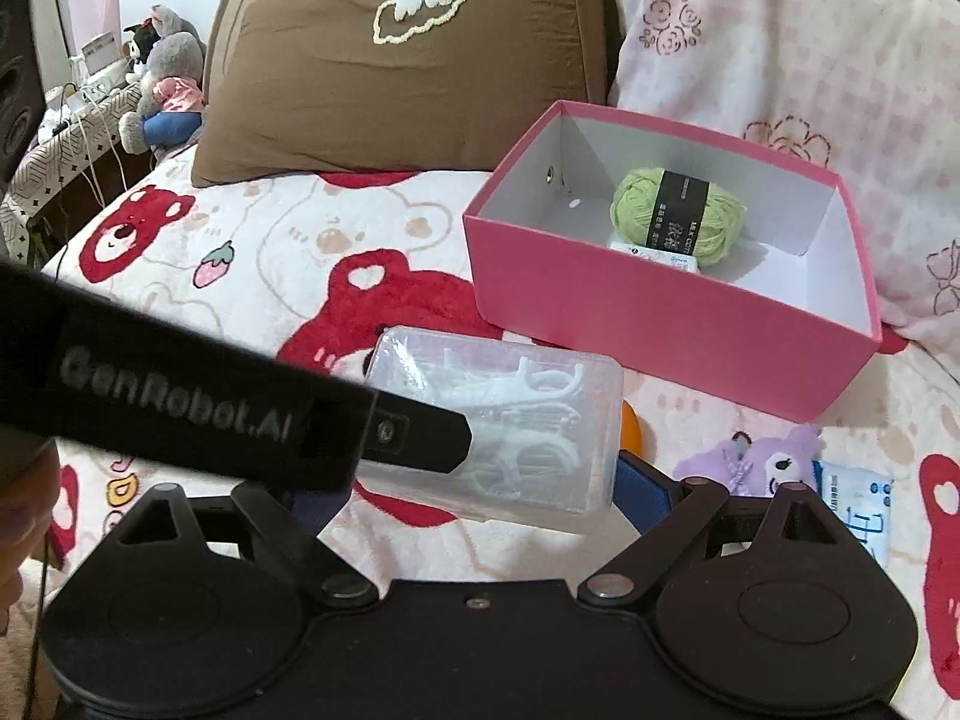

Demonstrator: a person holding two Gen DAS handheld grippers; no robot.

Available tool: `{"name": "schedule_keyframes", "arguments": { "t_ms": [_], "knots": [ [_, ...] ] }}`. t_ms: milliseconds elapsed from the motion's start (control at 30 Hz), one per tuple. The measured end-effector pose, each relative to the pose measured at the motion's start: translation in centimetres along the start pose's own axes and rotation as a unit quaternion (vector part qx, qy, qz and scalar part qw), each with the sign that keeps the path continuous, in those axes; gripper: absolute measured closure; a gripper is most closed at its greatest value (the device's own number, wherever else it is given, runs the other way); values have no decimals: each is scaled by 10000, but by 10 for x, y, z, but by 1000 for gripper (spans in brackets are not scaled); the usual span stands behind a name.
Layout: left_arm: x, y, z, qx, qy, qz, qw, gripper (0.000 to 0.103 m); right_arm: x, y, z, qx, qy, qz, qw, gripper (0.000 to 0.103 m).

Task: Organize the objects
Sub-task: 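Lift the floss-pick box with the left gripper and carry it into the pink box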

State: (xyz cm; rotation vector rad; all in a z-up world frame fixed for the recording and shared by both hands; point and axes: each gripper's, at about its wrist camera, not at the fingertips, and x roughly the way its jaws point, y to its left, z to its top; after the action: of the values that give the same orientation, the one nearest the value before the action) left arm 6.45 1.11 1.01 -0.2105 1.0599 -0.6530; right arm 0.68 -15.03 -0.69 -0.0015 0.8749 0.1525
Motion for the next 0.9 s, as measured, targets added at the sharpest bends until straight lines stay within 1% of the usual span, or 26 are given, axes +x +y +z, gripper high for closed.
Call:
{"name": "schedule_keyframes", "arguments": {
  "t_ms": [100, 333, 567, 667, 800, 900],
  "knots": [
    [-9, -5, 0, -7, -59, -62, 10000, 63, -12, 1, 2, 3, -37, 18, 10000, 9],
    [-20, -28, 9, 359, -21, -69, 9993, 61, -32, -5, 11, 115, -44, 30, 9999, 9],
    [-25, -45, 18, 498, -32, -130, 9987, 61, -45, -16, 21, 205, 41, 34, 9998, 9],
    [-28, -52, 25, 534, -11, -140, 9985, 60, -51, -19, 26, 170, 51, 13, 9998, 9],
    [-29, -64, 41, 696, 105, -146, 9974, 59, -58, -21, 35, 97, 27, -124, 9999, 9],
    [-31, -72, 53, 801, 87, -155, 9966, 59, -64, -25, 43, 59, 7, -211, 9998, 9]
  ]
}}
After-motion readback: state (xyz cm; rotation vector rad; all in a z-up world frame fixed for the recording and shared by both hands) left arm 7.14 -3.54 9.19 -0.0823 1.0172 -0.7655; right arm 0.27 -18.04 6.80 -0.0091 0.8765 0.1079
